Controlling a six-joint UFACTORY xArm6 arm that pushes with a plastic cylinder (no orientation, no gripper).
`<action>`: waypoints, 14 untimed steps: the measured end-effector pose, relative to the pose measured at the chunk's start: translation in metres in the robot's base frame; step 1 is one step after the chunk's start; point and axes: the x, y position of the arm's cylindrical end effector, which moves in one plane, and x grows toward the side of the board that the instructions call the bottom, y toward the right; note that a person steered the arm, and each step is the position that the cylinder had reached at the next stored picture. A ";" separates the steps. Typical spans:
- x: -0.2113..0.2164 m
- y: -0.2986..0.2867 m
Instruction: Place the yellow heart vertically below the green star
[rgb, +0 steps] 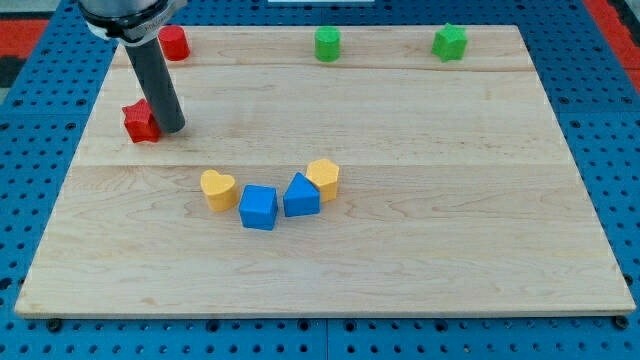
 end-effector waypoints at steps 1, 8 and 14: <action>-0.004 0.000; 0.004 0.063; 0.079 0.026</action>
